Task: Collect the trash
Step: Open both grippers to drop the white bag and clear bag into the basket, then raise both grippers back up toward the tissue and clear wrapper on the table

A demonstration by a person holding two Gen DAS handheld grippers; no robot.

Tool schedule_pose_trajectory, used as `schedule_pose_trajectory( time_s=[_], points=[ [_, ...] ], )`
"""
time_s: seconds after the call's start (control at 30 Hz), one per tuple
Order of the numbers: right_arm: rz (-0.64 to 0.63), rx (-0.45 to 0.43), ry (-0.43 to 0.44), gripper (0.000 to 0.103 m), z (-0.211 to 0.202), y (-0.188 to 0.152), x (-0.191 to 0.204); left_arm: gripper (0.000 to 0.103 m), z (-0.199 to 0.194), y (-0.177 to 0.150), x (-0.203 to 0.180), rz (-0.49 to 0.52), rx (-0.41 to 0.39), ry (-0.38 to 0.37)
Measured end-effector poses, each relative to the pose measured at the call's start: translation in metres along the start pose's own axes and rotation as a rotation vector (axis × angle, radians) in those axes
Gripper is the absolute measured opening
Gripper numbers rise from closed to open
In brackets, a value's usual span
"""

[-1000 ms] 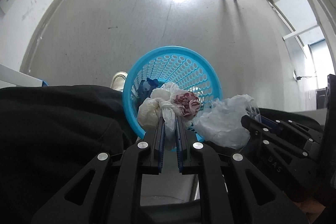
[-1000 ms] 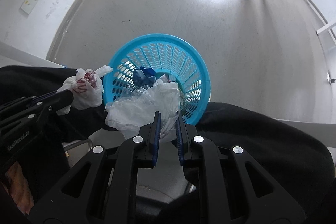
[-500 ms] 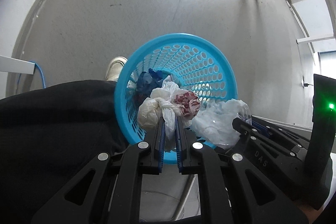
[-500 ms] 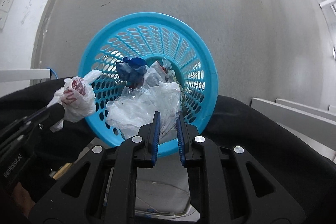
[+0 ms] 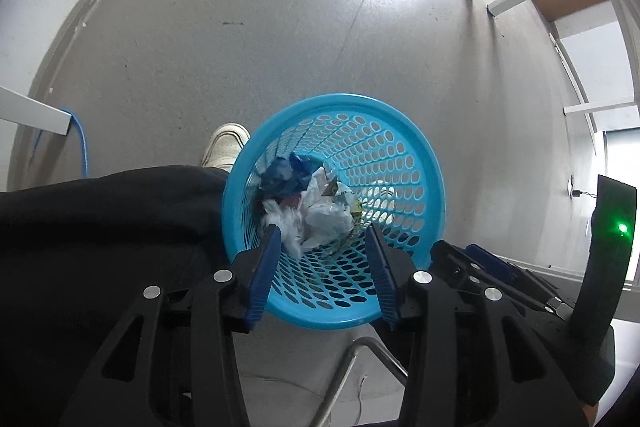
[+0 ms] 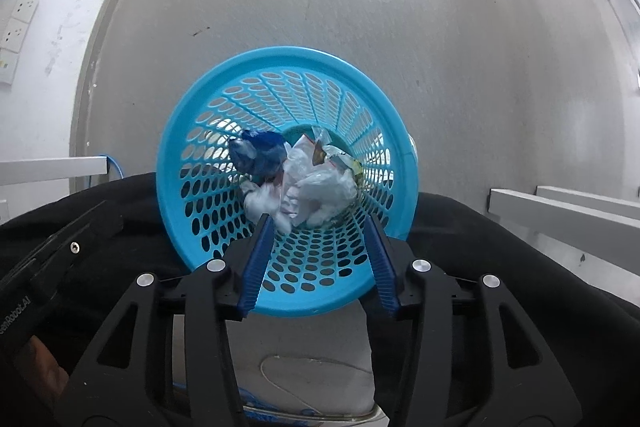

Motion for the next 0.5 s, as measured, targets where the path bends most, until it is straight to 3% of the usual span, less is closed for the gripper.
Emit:
schedule_pose_trajectory(
  time_s=[0.33,0.5],
  points=[
    [-0.069,-0.102,0.014,0.052,-0.046,-0.008,0.01,0.043,-0.027,-0.001,0.002,0.013,-0.051,0.017],
    [-0.103,-0.143,0.024,0.054,-0.069,-0.017,0.016,0.045,-0.053,-0.004,-0.001,0.071,-0.107,0.024]
  ],
)
Point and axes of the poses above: each gripper's, at about its wrist camera, not at the fingertips, and z roughly the way its jaws point, x to its left, y to its top, the point moved 4 cm from there along z, roughly the way its jaws point, and after that the axes turned 15 degrees about -x, right-handed, at the moved point
